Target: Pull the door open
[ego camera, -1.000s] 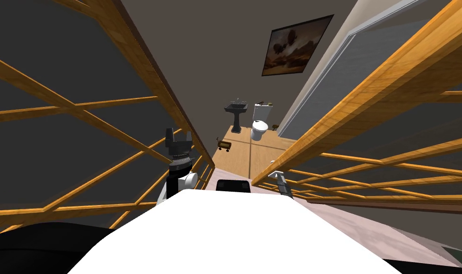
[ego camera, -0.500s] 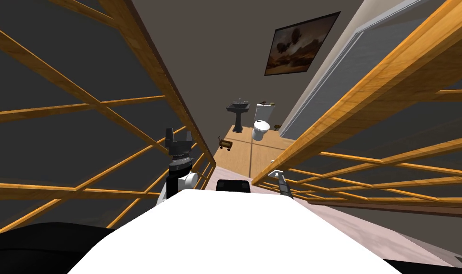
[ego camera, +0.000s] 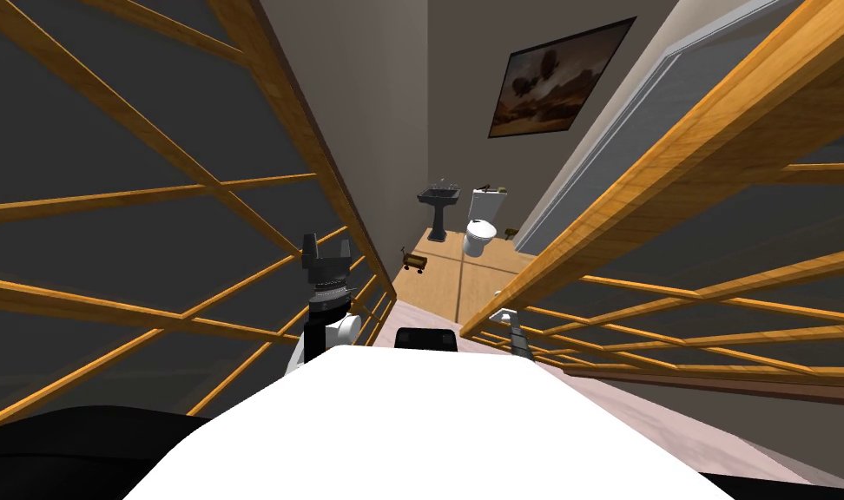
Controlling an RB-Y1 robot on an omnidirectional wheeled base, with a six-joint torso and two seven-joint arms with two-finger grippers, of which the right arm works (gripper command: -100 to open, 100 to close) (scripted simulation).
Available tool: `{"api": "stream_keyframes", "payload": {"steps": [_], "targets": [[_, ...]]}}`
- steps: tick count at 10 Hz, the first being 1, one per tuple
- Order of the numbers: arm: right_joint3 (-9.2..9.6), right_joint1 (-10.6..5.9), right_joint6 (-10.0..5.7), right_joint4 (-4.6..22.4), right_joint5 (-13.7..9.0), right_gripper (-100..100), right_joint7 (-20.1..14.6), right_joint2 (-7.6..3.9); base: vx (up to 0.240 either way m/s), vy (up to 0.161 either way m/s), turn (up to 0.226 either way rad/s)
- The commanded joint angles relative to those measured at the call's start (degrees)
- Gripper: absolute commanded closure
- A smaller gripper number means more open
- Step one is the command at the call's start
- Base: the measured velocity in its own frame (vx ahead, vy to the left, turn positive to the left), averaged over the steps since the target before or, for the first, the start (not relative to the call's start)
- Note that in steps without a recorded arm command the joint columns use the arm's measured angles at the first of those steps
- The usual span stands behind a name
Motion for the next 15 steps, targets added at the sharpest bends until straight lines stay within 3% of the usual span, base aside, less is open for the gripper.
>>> {"api": "stream_keyframes", "payload": {"steps": [1, 3, 6, 8, 11, 13, 14, 15], "targets": [[0.99, -1.05, -0.77, 0.34, -0.96, 100, -2.11, -0.08, -0.057, -0.011, 0.051], [3.09, -1.29, -0.47, -0.06, -4.77, 100, -5.73, -0.47, -0.074, -0.015, 0.104], [4.14, -1.41, -0.32, -0.25, -6.67, 100, -8.94, -0.67, -0.064, -0.013, 0.054], [6.28, -1.67, -0.01, -0.65, -10.55, 100, -12.70, -1.06, -0.074, -0.009, 0.093], [7.36, -1.79, 0.15, -0.85, -12.50, 100, -15.78, -1.26, -0.058, -0.023, 0.075], [9.52, -2.05, 0.46, -1.24, -16.41, 100, -19.52, -1.65, -0.077, -0.015, 0.104], [9.52, -2.05, 0.46, -1.24, -16.41, 100, -20.34, -1.65, -0.062, -0.023, 0.067], [10.60, -2.18, 0.62, -1.44, -18.36, 100, -22.29, -1.85, -0.058, -0.023, 0.080]]}}
